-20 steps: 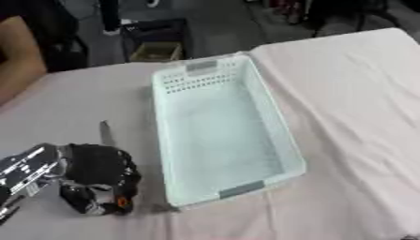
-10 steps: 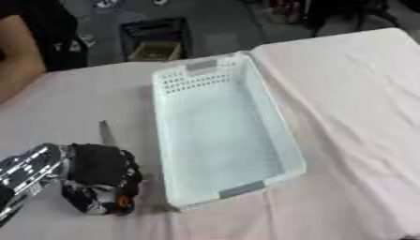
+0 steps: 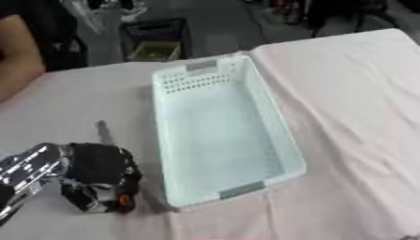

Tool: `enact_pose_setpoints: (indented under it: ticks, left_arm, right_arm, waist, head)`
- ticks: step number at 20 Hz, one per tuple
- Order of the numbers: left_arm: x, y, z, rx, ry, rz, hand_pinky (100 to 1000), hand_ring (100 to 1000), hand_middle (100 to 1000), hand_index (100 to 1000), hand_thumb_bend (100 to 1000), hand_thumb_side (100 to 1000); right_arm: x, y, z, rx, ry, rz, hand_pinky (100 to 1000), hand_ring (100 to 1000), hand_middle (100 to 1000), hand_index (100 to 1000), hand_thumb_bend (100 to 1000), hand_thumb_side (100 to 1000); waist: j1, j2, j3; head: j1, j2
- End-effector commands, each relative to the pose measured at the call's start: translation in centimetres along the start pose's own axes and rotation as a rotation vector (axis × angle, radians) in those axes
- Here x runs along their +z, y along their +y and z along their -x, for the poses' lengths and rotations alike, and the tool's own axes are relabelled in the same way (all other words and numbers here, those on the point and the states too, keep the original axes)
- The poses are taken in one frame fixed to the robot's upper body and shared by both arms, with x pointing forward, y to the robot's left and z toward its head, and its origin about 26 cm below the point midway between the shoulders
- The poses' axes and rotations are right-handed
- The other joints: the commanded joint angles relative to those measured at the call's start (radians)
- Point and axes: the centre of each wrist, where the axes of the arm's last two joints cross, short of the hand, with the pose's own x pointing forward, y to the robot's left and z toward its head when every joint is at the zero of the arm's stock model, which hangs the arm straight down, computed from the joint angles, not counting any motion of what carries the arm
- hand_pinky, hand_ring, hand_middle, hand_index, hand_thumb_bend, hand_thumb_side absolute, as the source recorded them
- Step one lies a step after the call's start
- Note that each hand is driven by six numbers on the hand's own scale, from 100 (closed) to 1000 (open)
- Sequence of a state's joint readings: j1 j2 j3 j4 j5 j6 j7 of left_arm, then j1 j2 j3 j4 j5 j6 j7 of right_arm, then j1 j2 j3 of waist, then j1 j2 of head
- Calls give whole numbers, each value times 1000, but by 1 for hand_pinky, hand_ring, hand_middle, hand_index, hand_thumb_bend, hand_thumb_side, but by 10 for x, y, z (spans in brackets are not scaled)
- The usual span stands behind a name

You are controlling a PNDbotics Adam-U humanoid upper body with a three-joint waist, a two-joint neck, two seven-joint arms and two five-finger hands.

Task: Pick up objects on the table and place them in the box.

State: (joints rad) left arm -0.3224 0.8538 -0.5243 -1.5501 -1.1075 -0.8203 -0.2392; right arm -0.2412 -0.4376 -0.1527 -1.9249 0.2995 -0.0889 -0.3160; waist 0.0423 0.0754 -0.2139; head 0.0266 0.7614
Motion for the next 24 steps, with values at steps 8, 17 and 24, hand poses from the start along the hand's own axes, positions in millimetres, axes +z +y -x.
enact_pose_setpoints:
  ticks: [8,17,24]
  left_arm:
    - [-2,-14,0,60,10,1,458,408,420,642,236,310]
    - [-3,-14,0,72,15,-5,395,343,358,532,171,305]
    - [7,-9,4,72,63,-17,317,242,251,448,100,271]
  right_arm:
    - [-9,-6,-7,7,-45,7,307,414,469,683,100,693]
    - [-9,-6,-7,5,-47,7,308,414,470,684,100,692]
    - [-9,-6,-6,8,-46,7,308,414,470,684,100,693]
  waist:
    - [-10,2,0]
    - [-10,2,1]
    - [-9,1,5]
  head:
    - [-14,-12]
    - [-13,-14]
    - [-14,-17]
